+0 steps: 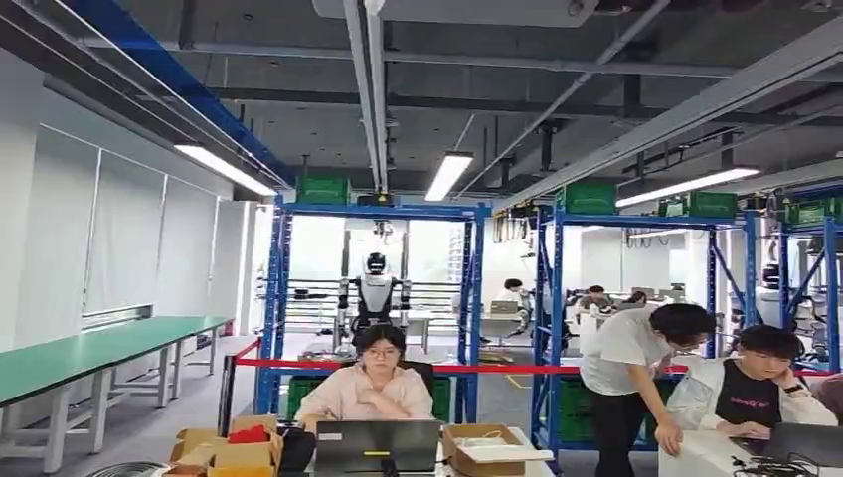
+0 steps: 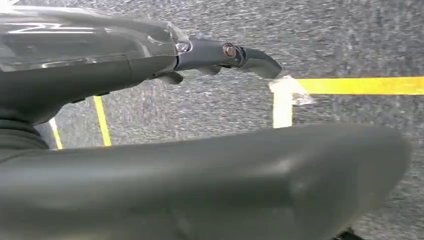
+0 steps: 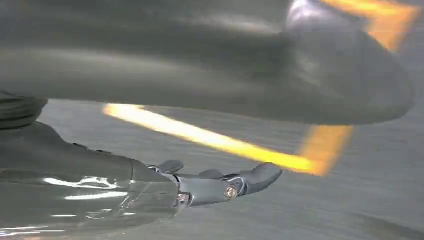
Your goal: Take the parts from the cabinet and place them on the table.
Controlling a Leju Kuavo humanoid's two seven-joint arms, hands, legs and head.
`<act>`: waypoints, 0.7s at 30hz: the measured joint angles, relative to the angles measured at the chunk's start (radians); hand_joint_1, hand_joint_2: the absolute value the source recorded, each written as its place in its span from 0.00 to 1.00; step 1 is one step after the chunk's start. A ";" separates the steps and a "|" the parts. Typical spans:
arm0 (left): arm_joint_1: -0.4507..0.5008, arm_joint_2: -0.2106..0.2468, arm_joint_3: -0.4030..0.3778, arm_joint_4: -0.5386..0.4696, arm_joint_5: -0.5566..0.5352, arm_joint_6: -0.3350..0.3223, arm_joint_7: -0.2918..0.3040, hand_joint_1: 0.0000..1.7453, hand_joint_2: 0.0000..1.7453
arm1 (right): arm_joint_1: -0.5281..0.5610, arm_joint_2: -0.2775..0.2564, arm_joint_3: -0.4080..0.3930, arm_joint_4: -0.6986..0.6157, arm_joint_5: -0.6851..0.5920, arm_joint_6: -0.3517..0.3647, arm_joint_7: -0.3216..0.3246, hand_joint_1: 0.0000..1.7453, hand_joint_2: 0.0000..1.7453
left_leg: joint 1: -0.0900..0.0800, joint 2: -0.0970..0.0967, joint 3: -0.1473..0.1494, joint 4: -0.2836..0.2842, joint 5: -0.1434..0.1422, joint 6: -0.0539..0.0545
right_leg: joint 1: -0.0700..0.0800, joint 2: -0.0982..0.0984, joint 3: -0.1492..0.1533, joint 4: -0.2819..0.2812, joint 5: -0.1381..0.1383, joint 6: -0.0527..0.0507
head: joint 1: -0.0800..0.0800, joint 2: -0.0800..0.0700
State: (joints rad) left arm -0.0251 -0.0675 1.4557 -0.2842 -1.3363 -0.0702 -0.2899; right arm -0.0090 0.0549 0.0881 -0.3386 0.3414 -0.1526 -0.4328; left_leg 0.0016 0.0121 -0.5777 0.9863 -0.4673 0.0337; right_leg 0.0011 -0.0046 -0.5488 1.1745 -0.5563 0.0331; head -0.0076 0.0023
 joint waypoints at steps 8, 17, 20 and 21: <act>-0.011 0.004 -0.005 0.000 -0.052 -0.006 -0.014 0.00 0.00 | -0.003 -0.014 0.000 0.137 0.010 0.130 0.449 0.00 0.00 | 0.002 -0.003 -0.042 0.033 -0.012 -0.036 | 0.008 -0.005 0.144 -0.265 0.017 -0.056 | 0.001 0.000; -0.020 0.024 -0.023 0.000 -0.074 -0.013 -0.019 0.00 0.00 | -0.002 -0.014 -0.010 0.161 -0.008 0.197 0.492 0.00 0.00 | 0.007 -0.004 0.116 0.092 -0.089 -0.043 | 0.017 -0.009 -0.039 -0.181 0.093 -0.055 | 0.001 0.000; -0.030 0.024 -0.026 0.000 -0.078 -0.013 -0.023 0.00 0.00 | -0.004 -0.010 -0.015 0.164 -0.003 0.198 0.468 0.00 0.00 | 0.003 -0.005 0.163 -0.011 -0.120 -0.034 | 0.021 -0.012 -0.070 -0.157 0.116 -0.039 | 0.001 0.001; -0.028 0.024 -0.026 0.000 -0.078 -0.013 -0.023 0.00 0.00 | -0.004 -0.008 -0.016 0.165 0.001 0.198 0.459 0.00 0.00 | 0.001 -0.005 0.156 -0.011 -0.116 -0.029 | 0.021 -0.011 -0.076 -0.157 0.127 -0.034 | 0.001 0.001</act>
State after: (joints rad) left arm -0.0536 -0.0431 1.4294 -0.2842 -1.4145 -0.0835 -0.3132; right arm -0.0128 0.0465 0.0725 -0.1740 0.3426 0.0454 0.0267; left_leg 0.0027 0.0076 -0.4215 0.9750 -0.5837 0.0043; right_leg 0.0218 -0.0158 -0.6248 1.0173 -0.4298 -0.0010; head -0.0069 0.0034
